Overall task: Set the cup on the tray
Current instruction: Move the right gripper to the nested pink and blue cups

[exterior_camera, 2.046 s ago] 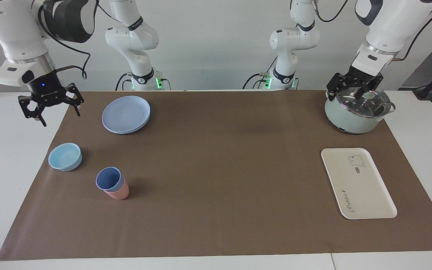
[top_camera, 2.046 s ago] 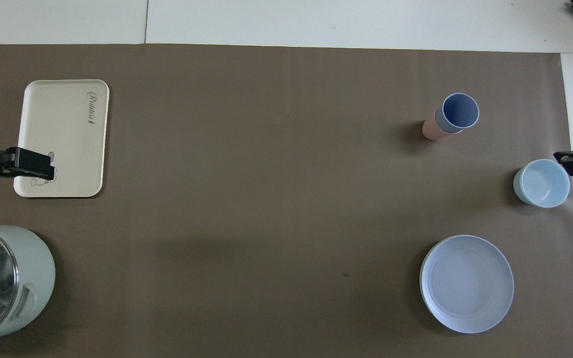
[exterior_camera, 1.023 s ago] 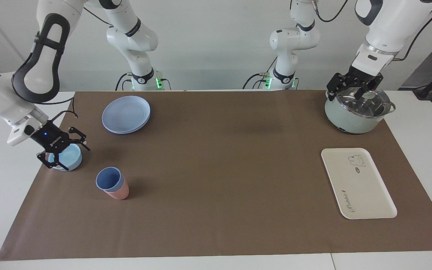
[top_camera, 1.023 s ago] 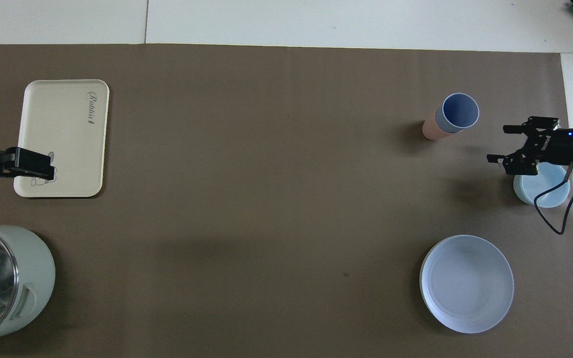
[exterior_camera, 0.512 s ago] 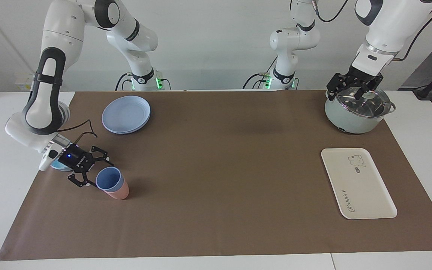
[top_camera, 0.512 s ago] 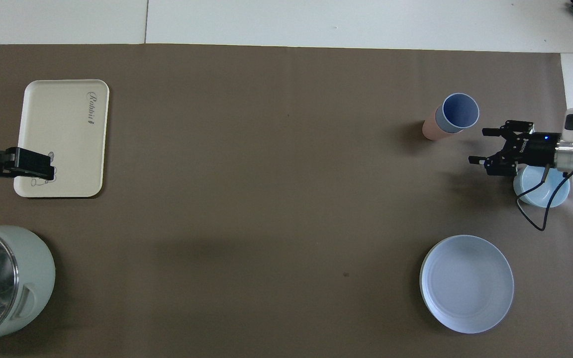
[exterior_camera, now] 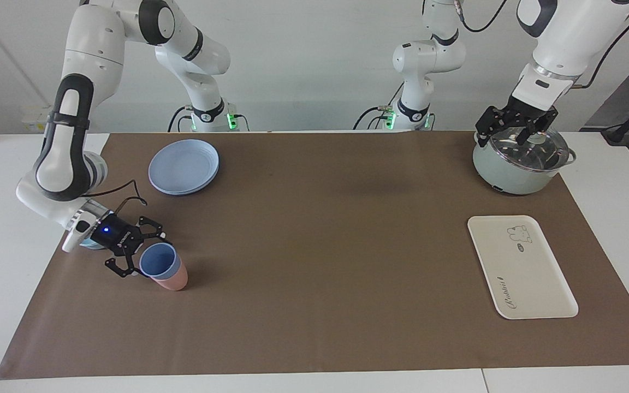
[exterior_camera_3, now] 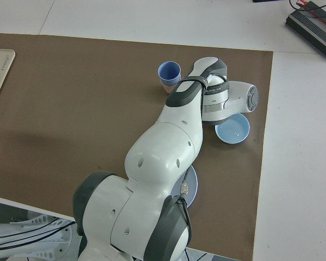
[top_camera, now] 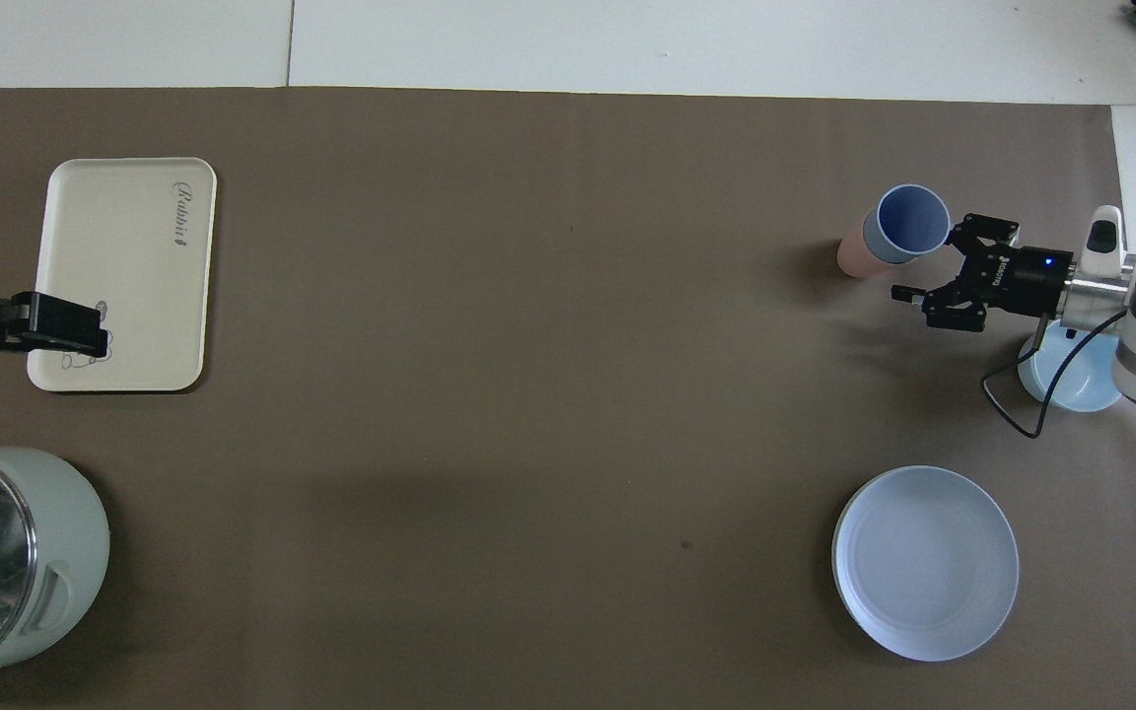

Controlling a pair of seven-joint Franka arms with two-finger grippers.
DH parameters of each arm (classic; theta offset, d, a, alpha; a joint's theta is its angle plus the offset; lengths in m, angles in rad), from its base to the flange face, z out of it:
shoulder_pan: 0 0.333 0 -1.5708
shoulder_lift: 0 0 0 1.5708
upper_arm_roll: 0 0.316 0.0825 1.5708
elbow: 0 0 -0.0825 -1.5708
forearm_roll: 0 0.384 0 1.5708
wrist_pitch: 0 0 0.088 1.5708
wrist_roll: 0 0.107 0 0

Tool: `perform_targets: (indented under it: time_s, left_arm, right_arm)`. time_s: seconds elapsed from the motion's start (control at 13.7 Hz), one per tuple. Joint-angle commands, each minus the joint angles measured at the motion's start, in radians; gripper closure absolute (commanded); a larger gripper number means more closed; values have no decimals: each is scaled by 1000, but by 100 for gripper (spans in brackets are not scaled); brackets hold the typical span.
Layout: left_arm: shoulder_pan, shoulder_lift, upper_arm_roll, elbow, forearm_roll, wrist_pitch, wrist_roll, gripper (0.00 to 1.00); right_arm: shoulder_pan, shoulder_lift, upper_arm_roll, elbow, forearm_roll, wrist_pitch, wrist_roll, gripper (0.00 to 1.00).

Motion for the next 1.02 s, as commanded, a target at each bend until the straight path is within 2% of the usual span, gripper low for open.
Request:
perform_targets:
  time_s: [0.0, 0.95]
  left_arm:
    - [5, -29, -1, -29, 13, 0, 6, 0]
    - [1, -27, -2, -25, 13, 1, 5, 0]
  right_arm:
    - [-5, 20, 10, 21, 48, -18, -28, 0]
    - [14, 40, 18, 44, 103, 36, -71, 0]
